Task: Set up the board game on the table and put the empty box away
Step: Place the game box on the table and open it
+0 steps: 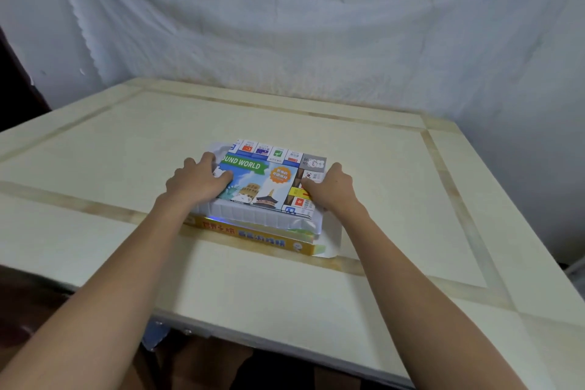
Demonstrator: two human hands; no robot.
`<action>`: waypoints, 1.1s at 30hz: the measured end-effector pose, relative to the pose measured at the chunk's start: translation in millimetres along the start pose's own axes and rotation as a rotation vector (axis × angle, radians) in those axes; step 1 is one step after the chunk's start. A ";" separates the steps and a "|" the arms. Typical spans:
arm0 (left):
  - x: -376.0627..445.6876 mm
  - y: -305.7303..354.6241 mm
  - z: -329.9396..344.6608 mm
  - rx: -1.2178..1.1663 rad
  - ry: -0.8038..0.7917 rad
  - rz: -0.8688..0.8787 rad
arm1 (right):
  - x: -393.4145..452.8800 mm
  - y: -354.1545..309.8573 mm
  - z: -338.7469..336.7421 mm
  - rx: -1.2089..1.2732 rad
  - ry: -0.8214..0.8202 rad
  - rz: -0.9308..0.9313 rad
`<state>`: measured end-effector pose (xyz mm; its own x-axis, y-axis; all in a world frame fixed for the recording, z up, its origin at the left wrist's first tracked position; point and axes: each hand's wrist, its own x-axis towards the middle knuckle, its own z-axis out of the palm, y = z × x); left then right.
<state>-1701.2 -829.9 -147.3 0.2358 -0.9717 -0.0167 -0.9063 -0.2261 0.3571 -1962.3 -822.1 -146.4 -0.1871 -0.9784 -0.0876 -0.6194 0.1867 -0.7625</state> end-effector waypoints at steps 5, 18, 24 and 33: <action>-15.9 -16.7 -2.1 0.040 0.031 -0.024 | -20.2 -1.1 12.7 0.017 -0.016 -0.018; -38.3 -32.4 -11.2 0.105 0.071 -0.053 | -35.2 -8.6 20.4 0.014 -0.044 -0.009; -37.4 -20.2 -8.8 0.177 0.123 -0.060 | -33.5 -7.8 10.4 -0.019 0.039 -0.036; -42.1 47.0 -18.4 -0.206 0.211 0.218 | -31.5 6.2 -46.8 0.404 0.279 -0.063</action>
<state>-1747.3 -798.4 -112.6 0.1314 -0.9551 0.2656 -0.8584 0.0244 0.5124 -1995.9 -786.0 -118.4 -0.3898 -0.9156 0.0993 -0.3013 0.0249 -0.9532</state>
